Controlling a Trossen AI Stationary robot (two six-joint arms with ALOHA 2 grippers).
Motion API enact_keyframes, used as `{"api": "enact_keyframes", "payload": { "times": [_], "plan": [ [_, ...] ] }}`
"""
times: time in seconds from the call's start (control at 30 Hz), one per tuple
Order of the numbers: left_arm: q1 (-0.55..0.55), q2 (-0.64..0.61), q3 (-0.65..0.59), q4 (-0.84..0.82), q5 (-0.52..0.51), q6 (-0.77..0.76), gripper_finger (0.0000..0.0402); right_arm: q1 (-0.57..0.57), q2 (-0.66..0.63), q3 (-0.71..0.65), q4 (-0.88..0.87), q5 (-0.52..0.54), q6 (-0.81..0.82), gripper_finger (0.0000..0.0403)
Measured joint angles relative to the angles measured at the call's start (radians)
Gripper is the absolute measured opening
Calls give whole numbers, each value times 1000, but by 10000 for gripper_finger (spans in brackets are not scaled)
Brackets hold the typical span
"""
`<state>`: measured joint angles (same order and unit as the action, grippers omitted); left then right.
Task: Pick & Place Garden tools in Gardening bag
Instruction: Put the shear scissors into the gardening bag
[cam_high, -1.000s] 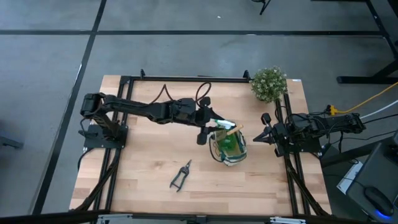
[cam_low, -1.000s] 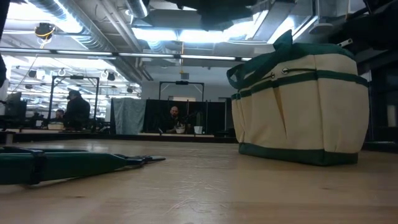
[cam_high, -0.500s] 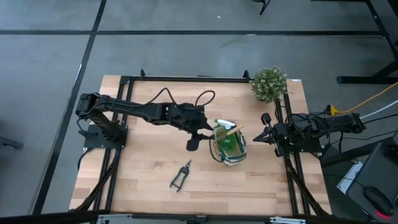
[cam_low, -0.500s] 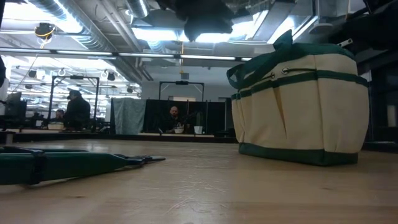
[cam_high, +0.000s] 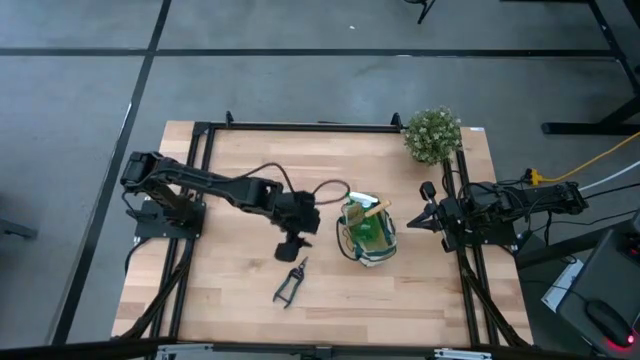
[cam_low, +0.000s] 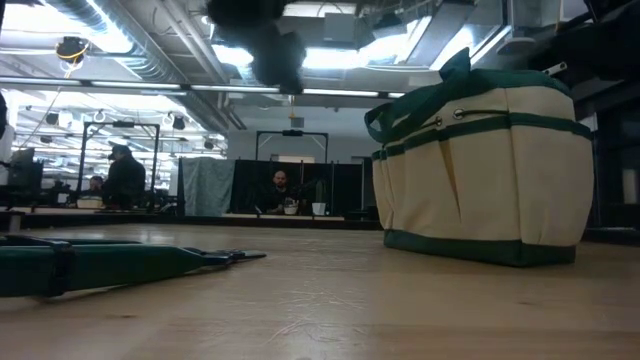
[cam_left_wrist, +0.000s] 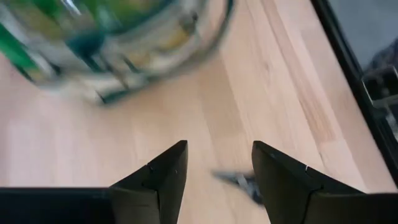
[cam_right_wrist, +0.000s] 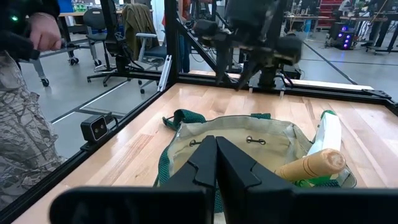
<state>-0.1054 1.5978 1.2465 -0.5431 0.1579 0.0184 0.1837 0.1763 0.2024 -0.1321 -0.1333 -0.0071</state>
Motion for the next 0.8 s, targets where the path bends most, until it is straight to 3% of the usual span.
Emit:
{"api": "enact_keyframes", "payload": {
  "times": [0.17, 0.37, 0.8],
  "plan": [
    [-28, 0, 0, -127, 2, -49, 170, 0, 0, 0, 0, 0, 0, 12],
    [-44, 1, 0, -257, -4, 74, 165, 0, 0, 0, 0, 0, 0, 12],
    [-16, 23, 0, -231, -8, 211, 159, 0, 0, 0, 0, 0, 0, 12]
  ]
}}
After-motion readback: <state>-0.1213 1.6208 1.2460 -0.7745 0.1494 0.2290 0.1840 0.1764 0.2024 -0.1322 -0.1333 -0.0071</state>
